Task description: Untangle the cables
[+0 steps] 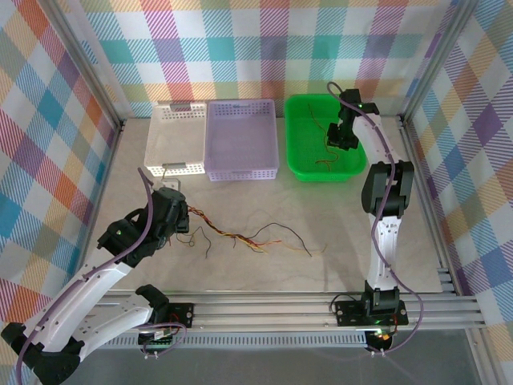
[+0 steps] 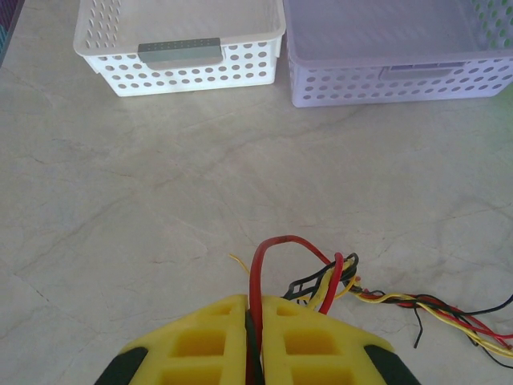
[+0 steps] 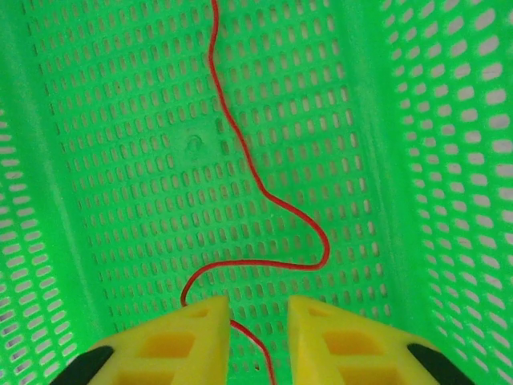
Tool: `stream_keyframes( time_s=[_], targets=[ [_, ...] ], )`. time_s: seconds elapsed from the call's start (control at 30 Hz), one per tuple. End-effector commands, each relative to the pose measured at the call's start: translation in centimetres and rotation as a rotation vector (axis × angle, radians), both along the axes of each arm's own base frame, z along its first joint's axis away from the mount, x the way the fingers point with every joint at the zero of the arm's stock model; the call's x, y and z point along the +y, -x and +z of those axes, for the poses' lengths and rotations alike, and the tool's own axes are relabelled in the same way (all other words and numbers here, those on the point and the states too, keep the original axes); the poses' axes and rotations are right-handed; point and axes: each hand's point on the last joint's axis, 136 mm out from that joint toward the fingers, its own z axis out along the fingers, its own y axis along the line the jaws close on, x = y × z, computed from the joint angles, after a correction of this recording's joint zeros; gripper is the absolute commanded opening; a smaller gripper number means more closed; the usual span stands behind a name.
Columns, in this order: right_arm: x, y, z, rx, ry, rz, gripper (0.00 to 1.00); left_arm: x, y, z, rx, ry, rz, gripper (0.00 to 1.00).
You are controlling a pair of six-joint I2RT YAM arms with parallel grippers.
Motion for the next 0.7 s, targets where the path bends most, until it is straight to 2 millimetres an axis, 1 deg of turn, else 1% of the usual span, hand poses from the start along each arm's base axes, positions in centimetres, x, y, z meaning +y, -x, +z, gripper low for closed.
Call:
stream_keyframes(
  time_s=[0.0,0.1,0.2,0.23,0.3,0.33,0.4,0.43,0.47,0.57,0.63,0.67],
  targets=[
    [0.0,0.1,6.2,-0.109,-0.025,-0.004,0.28,-0.4,0.1,0.0,-0.006,-0.002,-0.024,0.00],
    [1.4,0.4,9.4,-0.174,-0.111,0.012,0.33,-0.5,0.1,0.1,-0.008,-0.004,-0.028,0.00],
    [4.0,1.3,13.4,-0.264,-0.234,0.064,0.35,-0.5,0.2,0.2,-0.013,0.001,-0.031,0.00],
    [4.9,1.9,14.4,-0.283,-0.269,0.083,0.36,-0.6,0.2,0.2,-0.014,0.002,-0.034,0.00],
    [7.6,3.5,16.9,-0.351,-0.374,0.149,0.41,-0.6,0.3,0.3,-0.017,0.006,-0.036,0.00],
    [8.7,4.4,17.8,-0.377,-0.426,0.179,0.43,-0.7,0.3,0.4,-0.020,0.010,-0.041,0.00],
    [11.9,6.9,19.6,-0.430,-0.542,0.281,0.47,-0.9,0.4,0.6,-0.026,0.024,-0.054,0.00],
    [13.1,8.1,19.9,-0.438,-0.570,0.324,0.48,-1.1,0.5,0.7,-0.030,0.034,-0.062,0.00],
    [14.6,9.7,20.5,-0.454,-0.591,0.382,0.49,-1.3,0.6,0.8,-0.034,0.046,-0.073,0.00],
    [18.6,15.0,20.3,-0.463,-0.626,0.554,0.53,-2.0,0.8,1.3,-0.050,0.088,-0.115,0.00],
    [20.7,18.7,19.4,-0.464,-0.637,0.650,0.55,-2.8,1.1,1.8,-0.070,0.125,-0.158,0.00],
    [21.7,20.8,18.6,-0.464,-0.634,0.690,0.56,-3.3,1.3,2.1,-0.079,0.152,-0.187,0.00]
  ],
)
